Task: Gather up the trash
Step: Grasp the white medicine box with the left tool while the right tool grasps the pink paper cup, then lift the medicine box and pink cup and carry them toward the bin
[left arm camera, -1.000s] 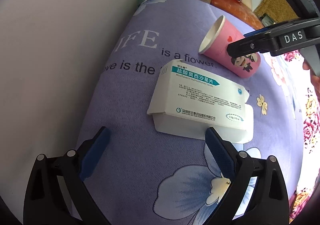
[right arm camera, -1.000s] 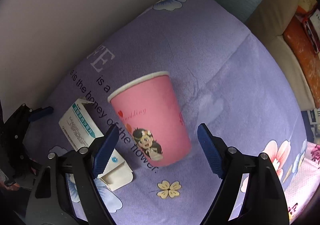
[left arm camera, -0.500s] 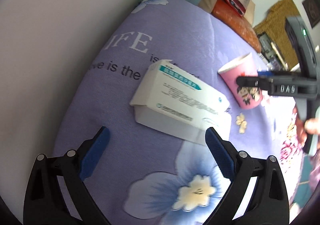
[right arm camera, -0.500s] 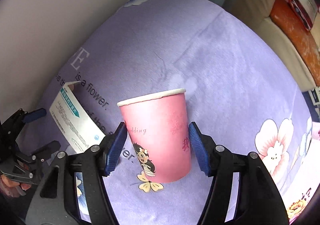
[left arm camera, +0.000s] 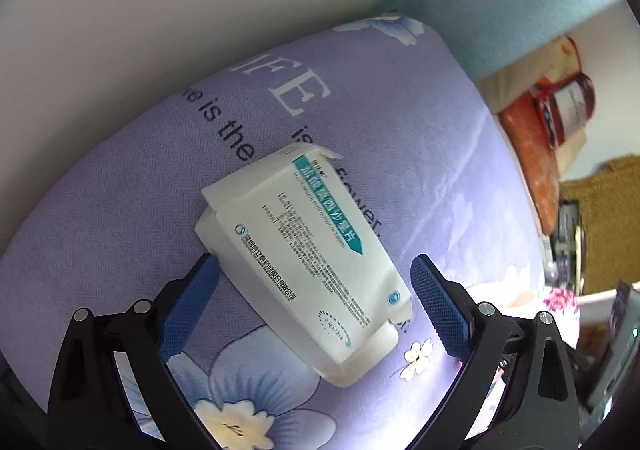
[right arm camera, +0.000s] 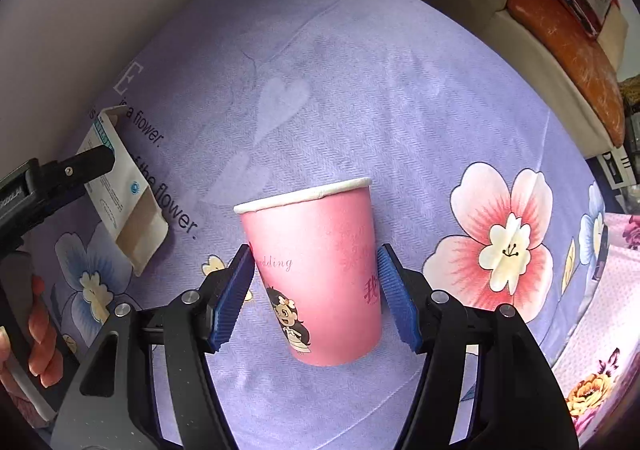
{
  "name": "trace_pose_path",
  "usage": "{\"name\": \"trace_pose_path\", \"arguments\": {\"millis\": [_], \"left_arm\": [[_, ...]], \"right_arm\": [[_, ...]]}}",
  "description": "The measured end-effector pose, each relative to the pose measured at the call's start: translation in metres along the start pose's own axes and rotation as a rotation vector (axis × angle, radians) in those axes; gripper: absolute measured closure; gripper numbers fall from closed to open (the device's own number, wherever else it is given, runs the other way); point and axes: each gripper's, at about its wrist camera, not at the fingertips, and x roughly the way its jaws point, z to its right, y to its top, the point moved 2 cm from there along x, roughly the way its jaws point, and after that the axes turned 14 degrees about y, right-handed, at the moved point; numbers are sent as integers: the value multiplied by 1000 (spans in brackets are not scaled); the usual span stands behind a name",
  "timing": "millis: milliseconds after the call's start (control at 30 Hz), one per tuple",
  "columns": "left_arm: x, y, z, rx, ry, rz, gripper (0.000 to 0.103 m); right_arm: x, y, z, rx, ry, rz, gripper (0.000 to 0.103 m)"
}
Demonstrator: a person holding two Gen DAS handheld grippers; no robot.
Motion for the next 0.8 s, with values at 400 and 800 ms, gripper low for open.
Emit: {"name": "trace_pose_path", "arguments": {"millis": [400,800], "left_arm": [[9,-14,75,285,117,91,14],[12,-10,85,382,76,117,41]], "right_arm": [[-2,14,56,48,4,53,42],[2,41,63,56,-1,85,42]]}}
